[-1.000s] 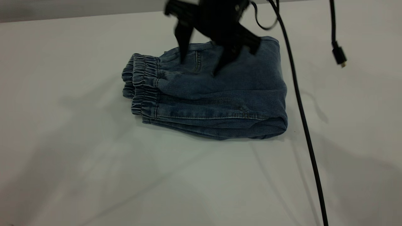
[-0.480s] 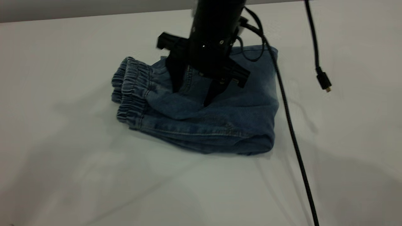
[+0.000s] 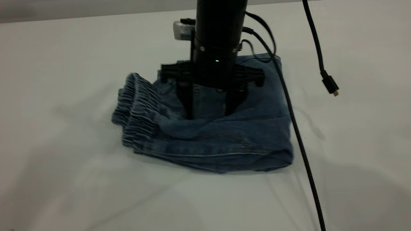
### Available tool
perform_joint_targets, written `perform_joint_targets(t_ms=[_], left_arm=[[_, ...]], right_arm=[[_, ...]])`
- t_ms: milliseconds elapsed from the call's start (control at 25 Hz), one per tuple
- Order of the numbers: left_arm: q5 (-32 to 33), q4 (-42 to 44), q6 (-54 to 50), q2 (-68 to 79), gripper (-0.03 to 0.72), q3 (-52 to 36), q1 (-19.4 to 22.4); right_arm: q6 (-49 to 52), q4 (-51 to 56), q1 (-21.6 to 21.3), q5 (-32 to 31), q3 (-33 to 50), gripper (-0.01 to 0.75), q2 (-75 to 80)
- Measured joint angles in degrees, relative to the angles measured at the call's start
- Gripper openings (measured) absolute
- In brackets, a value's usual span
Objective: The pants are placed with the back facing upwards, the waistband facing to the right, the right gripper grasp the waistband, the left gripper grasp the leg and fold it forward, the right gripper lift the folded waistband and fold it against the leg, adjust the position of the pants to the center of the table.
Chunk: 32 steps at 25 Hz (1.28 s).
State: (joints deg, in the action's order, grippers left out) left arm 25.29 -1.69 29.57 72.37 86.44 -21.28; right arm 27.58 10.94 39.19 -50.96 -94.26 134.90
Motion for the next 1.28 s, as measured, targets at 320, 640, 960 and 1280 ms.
perform_joint_targets(t_ms=[320,640,960,1280], left_arm=[[0.00,0.00,0.00,-0.05,0.335,0.00,0.00],[-0.05,0.00,0.00,-0.08,0.335,0.00,0.00],[2.22,0.05,0.06,-4.36,0.335,0.00,0.00],[12.36,0.10,-1.68,-12.08,0.335,0.00,0.00]], right_arm=[[-5.91,-2.71,0.30,-4.72,-0.90,0.432,-0.34],[-8.37,-5.15,0.36,-8.50,-10.54,0.432,-5.80],[-19.92,-5.21,0.36,-14.66,-21.26,0.432,-17.54],[-28.43,-4.87,0.82,-19.26,-20.98,0.431,-33.98]])
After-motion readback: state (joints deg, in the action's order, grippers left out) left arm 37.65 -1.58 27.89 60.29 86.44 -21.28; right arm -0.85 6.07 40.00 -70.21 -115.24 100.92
